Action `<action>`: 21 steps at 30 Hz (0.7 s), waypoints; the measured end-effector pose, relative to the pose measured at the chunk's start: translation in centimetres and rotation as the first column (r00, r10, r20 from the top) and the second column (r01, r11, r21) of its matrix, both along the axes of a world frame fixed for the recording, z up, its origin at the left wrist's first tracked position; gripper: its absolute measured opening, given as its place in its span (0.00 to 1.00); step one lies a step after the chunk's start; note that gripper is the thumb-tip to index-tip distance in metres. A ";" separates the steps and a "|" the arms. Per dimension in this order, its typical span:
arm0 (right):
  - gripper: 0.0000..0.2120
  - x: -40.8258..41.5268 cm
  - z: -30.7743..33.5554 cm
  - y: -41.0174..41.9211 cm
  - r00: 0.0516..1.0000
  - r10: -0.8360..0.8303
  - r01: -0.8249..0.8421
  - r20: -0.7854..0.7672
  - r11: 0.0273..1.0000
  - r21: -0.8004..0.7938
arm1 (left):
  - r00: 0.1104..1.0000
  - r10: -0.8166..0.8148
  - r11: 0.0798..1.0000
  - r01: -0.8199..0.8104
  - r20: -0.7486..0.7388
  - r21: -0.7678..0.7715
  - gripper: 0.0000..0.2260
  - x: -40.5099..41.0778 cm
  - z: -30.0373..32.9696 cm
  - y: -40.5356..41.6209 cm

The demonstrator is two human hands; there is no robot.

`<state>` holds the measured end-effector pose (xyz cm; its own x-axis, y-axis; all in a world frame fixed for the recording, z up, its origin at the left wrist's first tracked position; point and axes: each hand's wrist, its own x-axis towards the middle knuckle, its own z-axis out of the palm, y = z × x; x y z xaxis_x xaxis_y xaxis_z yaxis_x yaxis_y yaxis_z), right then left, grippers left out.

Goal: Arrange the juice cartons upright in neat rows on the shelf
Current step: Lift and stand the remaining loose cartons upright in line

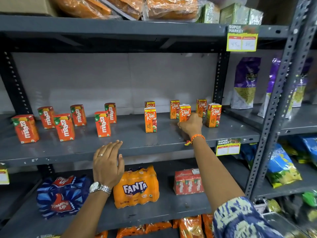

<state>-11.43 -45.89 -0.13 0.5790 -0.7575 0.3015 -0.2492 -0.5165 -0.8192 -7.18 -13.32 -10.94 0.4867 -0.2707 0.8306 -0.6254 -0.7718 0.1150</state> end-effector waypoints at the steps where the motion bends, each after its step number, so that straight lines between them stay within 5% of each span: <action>1: 0.21 0.0 0.0 0.0 1.000 0.028 -0.028 -0.009 0.999 -0.020 | 1.000 0.004 1.000 -0.004 -0.002 -0.014 0.22 -0.1 0.0 -0.2; 6: 0.30 -0.4 -0.2 0.5 0.994 0.100 -0.102 -0.031 0.994 -0.049 | 1.000 0.016 0.998 -0.017 -0.020 -0.063 0.19 -0.5 0.0 -0.7; 21: 0.26 -0.9 -0.3 0.7 0.996 0.087 -0.087 0.001 0.994 -0.059 | 0.997 0.044 0.998 -0.047 -0.057 -0.042 0.20 -0.7 0.2 -0.7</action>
<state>-12.29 -45.18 -0.45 0.6411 -0.6851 0.3459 -0.1985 -0.5834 -0.7875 -7.84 -14.00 -10.76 0.5434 -0.2117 0.8123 -0.5815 -0.7929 0.1823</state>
